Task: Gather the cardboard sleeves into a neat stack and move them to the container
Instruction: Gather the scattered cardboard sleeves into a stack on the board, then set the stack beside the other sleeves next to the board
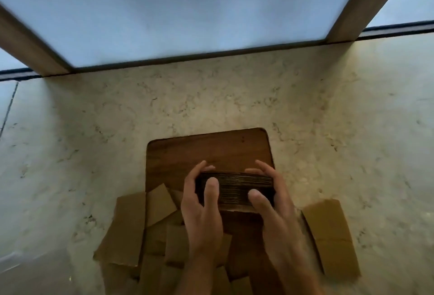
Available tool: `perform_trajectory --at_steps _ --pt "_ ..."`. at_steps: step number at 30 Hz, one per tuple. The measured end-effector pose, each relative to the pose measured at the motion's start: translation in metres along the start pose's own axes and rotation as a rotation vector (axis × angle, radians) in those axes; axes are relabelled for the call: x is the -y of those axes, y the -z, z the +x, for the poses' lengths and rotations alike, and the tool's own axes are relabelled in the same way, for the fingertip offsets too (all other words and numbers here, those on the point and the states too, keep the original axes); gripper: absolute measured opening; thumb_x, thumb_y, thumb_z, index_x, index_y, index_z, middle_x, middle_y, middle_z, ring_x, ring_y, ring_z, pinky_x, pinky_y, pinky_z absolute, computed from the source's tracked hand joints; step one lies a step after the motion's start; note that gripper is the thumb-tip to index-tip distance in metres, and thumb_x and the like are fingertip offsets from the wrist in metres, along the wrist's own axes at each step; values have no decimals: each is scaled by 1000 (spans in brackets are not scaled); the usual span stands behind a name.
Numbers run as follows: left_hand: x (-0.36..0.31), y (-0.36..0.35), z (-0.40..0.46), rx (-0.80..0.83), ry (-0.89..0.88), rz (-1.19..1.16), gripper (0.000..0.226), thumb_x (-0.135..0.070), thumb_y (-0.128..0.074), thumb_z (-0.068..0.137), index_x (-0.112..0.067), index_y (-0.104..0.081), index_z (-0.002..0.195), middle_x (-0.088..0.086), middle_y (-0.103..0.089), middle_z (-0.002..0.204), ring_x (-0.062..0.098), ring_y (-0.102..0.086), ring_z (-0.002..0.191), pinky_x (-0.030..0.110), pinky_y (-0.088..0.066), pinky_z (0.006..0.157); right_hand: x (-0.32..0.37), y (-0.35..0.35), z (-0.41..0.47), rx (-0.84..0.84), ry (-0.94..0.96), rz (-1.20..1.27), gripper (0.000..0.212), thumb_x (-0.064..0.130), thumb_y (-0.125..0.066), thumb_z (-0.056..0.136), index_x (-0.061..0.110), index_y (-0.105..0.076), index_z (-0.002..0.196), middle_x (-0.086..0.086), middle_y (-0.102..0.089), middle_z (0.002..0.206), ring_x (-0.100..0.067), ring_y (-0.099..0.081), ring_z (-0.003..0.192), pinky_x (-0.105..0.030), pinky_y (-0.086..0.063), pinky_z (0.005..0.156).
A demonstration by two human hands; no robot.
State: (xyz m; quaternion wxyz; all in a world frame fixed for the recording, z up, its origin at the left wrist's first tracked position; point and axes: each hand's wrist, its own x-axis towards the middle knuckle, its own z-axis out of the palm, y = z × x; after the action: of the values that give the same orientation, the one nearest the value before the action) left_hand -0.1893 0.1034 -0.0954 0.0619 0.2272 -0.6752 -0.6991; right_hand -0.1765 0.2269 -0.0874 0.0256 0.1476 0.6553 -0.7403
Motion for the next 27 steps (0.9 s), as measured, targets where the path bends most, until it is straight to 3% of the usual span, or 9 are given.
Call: perform_trajectory --at_steps 2,4,8,10,13,19,23,25,27 --pt "6 -12 1 -129 24 1 28 -58 -61 85 -42 -72 105 -19 -74 108 10 -74 95 23 -61 63 -3 -20 3 -230 -9 11 38 56 -64 86 40 -66 120 9 -72 111 -14 -73 97 -33 -63 65" --pt "11 -16 3 -207 -30 54 18 -51 -66 90 -39 -73 102 -21 -76 106 2 -74 95 17 -60 66 -4 -31 7 -394 25 -73 26 55 -61 90 41 -71 110 13 -74 101 -12 -74 90 -35 -64 61" --pt "14 -13 5 -201 -132 161 23 -28 -65 101 -23 -74 121 -16 -75 121 1 -67 118 16 -55 93 -13 -19 11 -485 84 -80 21 29 -65 97 31 -72 117 11 -76 110 -10 -70 108 -40 -61 87" --pt "14 -11 6 -150 -97 68 28 -25 -60 101 -26 -71 127 -9 -75 127 6 -66 125 20 -54 100 -16 -16 11 -422 96 -30 24 24 -61 98 28 -71 121 7 -76 114 -13 -69 112 -35 -59 91" --pt "14 -5 5 -24 -68 -90 29 -27 -54 104 -23 -71 128 3 -75 132 17 -66 128 28 -56 101 -16 -20 10 -281 94 14 27 28 -51 104 21 -73 118 2 -77 107 -14 -71 103 -23 -58 77" --pt "19 5 7 24 -117 35 30 -20 -54 106 -33 -73 125 -8 -76 129 11 -66 128 30 -55 105 -20 -7 12 -165 138 -100 24 17 -49 105 16 -72 112 4 -76 104 -11 -70 101 -22 -56 80" --pt "21 5 8 29 -98 10 28 -26 -55 105 -33 -77 121 -10 -77 126 10 -68 123 33 -59 99 -6 1 8 -86 255 -507 28 33 -46 104 21 -69 116 10 -67 112 -6 -61 107 -28 -53 85" --pt "21 7 9 55 -62 1 27 -31 -56 105 -31 -78 121 -12 -76 124 10 -71 114 28 -63 83 10 9 7 112 332 -815 44 53 -52 95 25 -62 128 10 -59 122 -8 -49 118 -31 -47 97" --pt "22 8 9 72 -53 12 28 -35 -55 104 -29 -77 121 -10 -75 122 14 -72 109 26 -61 75 23 10 10 322 375 -1139 66 60 -61 81 28 -51 138 7 -57 128 -15 -45 124 -37 -38 107"
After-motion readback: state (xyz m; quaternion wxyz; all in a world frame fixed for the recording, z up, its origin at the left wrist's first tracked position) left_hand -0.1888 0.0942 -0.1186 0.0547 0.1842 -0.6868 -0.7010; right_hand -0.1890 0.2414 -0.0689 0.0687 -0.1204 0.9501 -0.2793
